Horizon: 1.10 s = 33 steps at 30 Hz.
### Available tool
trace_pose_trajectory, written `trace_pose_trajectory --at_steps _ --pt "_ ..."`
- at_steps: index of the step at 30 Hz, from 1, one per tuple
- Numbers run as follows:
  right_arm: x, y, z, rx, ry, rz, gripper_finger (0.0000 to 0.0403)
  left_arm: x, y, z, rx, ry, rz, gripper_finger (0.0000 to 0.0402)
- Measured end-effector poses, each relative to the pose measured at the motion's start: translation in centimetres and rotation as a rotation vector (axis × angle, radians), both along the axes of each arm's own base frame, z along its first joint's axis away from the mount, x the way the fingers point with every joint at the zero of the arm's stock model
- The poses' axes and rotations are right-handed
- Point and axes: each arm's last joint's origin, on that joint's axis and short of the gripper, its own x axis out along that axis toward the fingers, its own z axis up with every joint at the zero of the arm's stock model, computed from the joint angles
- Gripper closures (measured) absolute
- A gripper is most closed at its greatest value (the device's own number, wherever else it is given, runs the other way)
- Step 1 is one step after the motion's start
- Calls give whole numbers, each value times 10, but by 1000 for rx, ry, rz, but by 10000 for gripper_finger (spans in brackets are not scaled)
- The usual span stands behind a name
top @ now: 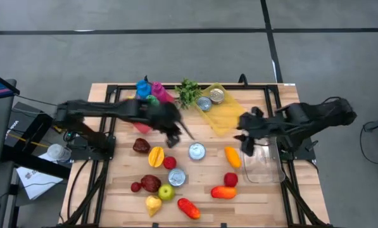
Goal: Pick & Place Food Item
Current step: Put the red tuna can into the yellow bin
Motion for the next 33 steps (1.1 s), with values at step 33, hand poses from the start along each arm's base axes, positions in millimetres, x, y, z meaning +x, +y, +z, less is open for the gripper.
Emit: trace_pose_trajectory --at_steps 33 --pt "194 -70 -208 244 473 -94 164 -218 -18 103 -102 -384 187 199"
